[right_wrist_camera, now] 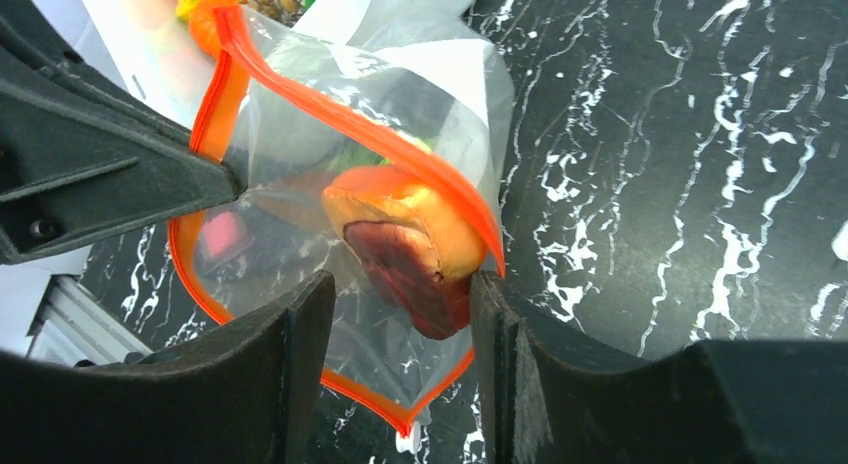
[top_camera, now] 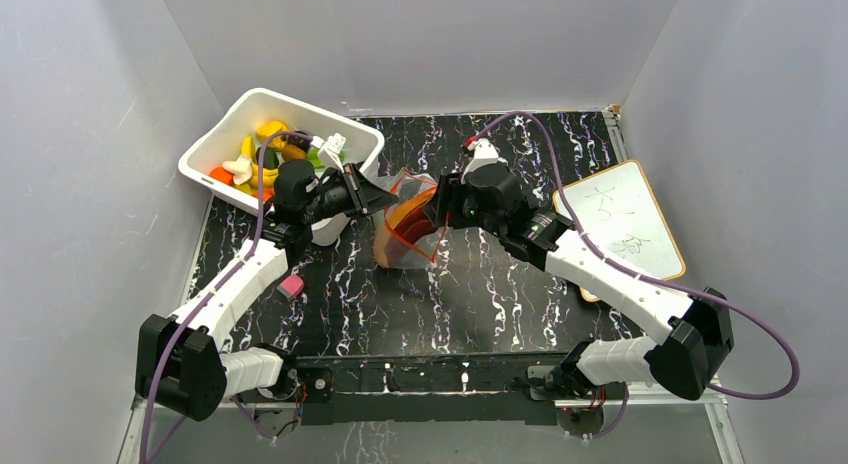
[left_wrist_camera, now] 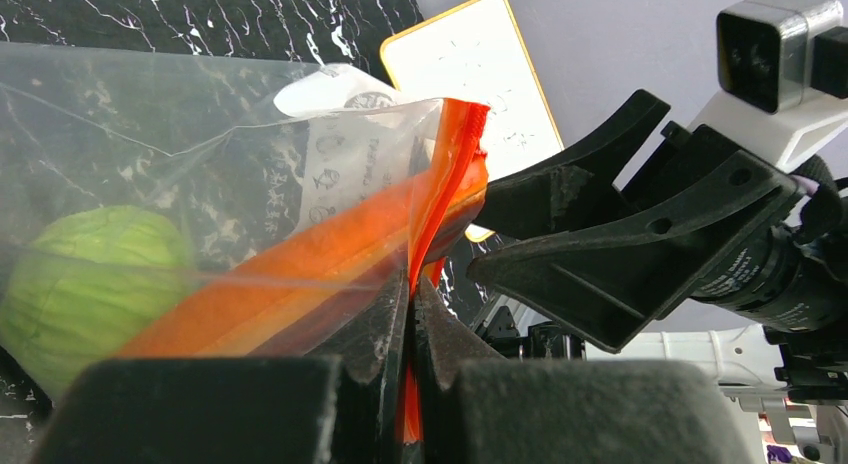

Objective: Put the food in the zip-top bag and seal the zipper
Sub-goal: Adjust the fake food in the zipper food storage bag.

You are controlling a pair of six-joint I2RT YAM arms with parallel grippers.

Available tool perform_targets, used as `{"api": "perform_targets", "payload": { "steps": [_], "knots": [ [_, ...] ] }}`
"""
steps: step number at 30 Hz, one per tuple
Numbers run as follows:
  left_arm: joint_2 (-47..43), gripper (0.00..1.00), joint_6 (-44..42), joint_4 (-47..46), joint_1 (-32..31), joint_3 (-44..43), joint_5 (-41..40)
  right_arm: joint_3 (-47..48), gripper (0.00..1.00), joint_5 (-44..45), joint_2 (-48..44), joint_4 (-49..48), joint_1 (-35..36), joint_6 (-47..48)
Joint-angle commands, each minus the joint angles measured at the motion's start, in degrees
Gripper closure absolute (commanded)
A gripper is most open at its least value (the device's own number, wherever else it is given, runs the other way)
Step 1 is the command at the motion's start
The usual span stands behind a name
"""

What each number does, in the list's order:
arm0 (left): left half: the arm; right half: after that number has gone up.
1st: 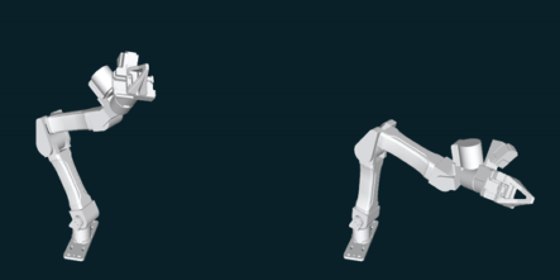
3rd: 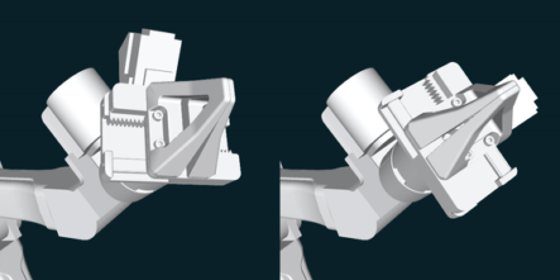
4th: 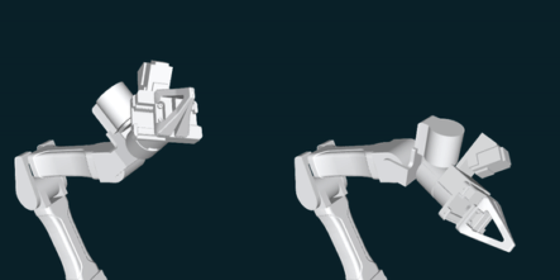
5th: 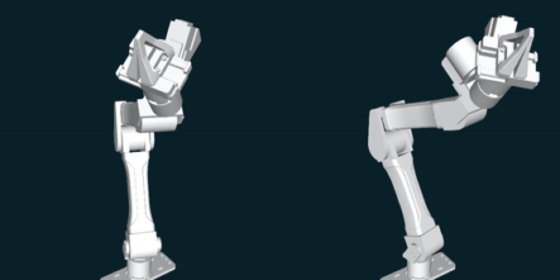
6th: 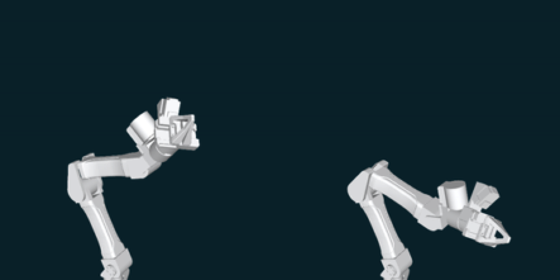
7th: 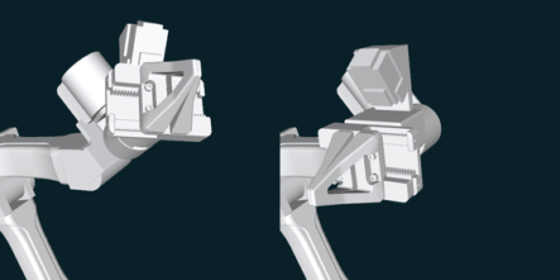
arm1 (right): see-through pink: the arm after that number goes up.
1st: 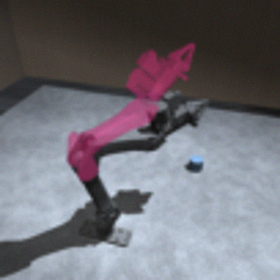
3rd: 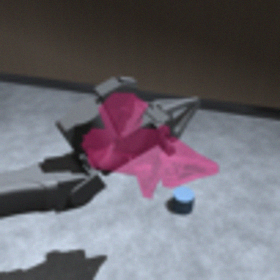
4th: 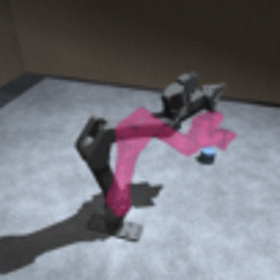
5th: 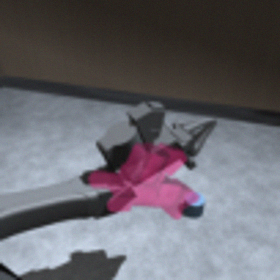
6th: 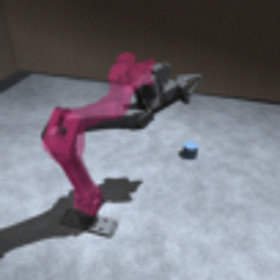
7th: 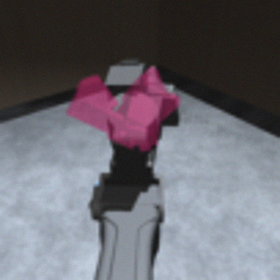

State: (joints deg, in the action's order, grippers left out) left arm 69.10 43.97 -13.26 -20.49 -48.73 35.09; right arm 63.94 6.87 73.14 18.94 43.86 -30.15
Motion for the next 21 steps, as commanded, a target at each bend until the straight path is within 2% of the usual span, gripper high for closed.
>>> {"api": "perform_targets", "payload": {
  "steps": [1,7,12,16,21],
  "knots": [
    [-2.1,1.0,1.2,-3.9,-0.2,-0.1,2.2,-3.1,0.54,-6.6,-1.7,-10.5,0.3,1.3],
    [-2.1,1.0,2.6,-6.1,-0.2,0.6,4.2,-4.2,0.65,-9.8,-2.3,-14.9,0.3,1.7],
    [-2.3,1.0,2.6,-6.3,-0.2,0.7,4.8,-5.9,0.79,-9.8,-4.4,-20.1,0.3,1.3],
    [-2.2,1.0,2.4,-6.3,-0.2,0.7,5.3,-7.9,0.76,-10.2,-4.6,-24.4,0.3,1.1],
    [-1.3,1.0,2.5,-7.5,-0.4,0.4,7.9,-5.6,0.75,-8.8,-1.2,-21.8,0.3,-0.2]
  ]
}}
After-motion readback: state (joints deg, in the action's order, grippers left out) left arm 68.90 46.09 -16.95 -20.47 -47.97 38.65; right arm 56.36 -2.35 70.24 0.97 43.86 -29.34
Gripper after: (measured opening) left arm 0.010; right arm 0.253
